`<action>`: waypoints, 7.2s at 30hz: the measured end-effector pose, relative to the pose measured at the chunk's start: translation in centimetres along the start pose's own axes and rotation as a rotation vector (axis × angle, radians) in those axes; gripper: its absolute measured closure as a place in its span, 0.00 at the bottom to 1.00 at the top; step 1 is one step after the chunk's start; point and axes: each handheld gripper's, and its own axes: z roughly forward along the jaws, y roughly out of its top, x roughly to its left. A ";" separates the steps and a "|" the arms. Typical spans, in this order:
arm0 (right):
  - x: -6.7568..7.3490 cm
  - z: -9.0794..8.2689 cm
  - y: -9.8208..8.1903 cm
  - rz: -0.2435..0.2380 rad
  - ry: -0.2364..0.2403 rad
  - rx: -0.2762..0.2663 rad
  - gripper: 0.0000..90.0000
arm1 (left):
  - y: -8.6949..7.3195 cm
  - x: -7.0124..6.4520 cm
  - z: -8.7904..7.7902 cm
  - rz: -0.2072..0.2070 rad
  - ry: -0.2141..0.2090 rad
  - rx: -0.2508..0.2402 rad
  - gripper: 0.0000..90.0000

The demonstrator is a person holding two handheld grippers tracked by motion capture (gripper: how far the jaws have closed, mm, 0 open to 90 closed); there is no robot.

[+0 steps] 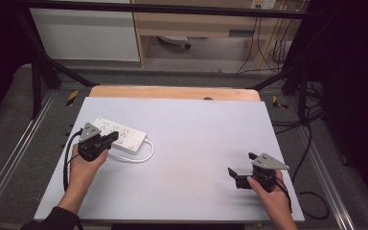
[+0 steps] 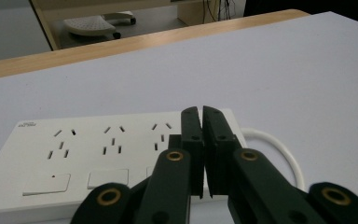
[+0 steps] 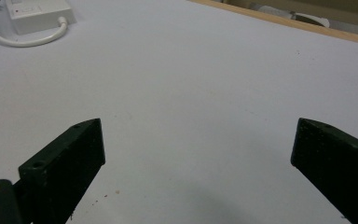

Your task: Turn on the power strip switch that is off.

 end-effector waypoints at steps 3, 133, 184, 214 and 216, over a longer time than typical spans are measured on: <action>0.0 0.0 0.0 0.001 0.000 0.002 0.04 | -0.1 0.1 0.2 0.007 0.009 0.003 0.98; -0.4 -0.2 -0.1 0.011 -0.001 0.012 0.03 | -1.8 0.9 4.2 0.020 0.029 0.159 1.00; -0.4 -0.3 -0.1 0.010 -0.004 0.009 0.03 | -0.5 -0.3 3.0 -0.003 -0.005 0.002 0.79; -0.6 -0.3 -0.2 0.014 -0.006 0.011 0.03 | 1.6 -2.3 1.9 -0.004 -0.077 -0.108 0.09; -0.6 -0.3 -0.2 0.011 -0.006 0.011 0.03 | 1.7 -2.6 1.7 -0.001 -0.077 -0.104 0.07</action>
